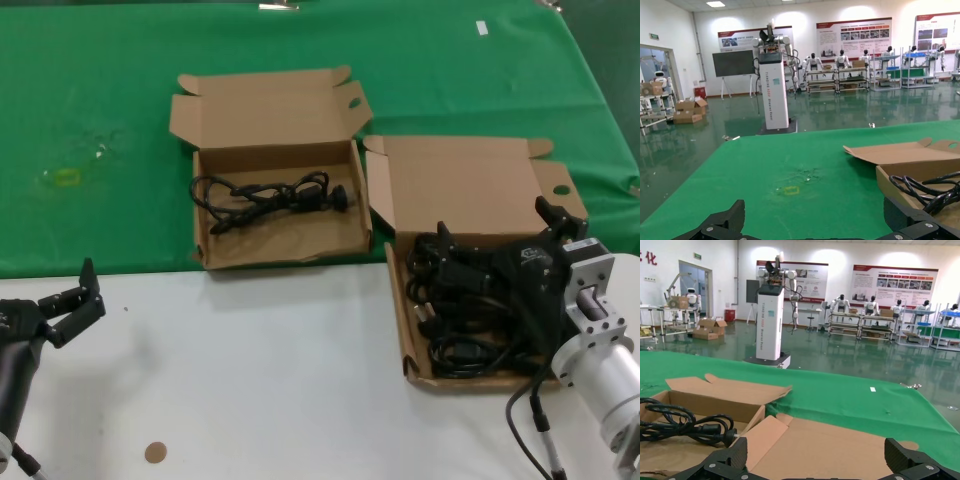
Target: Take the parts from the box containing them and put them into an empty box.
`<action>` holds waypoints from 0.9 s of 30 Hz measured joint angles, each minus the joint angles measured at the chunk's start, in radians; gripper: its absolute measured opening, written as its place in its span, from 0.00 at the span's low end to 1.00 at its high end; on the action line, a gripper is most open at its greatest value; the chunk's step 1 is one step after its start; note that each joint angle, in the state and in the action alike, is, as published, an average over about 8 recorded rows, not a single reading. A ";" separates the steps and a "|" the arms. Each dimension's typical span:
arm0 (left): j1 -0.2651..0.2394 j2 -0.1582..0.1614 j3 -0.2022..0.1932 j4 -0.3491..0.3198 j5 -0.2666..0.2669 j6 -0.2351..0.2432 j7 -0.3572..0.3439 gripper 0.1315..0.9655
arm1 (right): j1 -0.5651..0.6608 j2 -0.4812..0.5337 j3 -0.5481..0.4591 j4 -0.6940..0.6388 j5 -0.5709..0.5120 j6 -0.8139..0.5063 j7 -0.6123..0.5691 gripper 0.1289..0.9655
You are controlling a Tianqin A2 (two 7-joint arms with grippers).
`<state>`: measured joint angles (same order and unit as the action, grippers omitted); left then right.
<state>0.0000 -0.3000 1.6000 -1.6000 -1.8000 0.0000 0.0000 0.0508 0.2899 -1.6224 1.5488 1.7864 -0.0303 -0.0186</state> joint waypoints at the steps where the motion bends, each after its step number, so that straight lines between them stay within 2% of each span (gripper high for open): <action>1: 0.000 0.000 0.000 0.000 0.000 0.000 0.000 1.00 | 0.000 0.000 0.000 0.000 0.000 0.000 0.000 1.00; 27: 0.000 0.000 0.000 0.000 0.000 0.000 0.000 1.00 | 0.000 0.000 0.000 0.000 0.000 0.000 0.000 1.00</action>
<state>0.0000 -0.3000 1.6000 -1.6000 -1.8000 0.0000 0.0000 0.0508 0.2899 -1.6224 1.5488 1.7864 -0.0303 -0.0186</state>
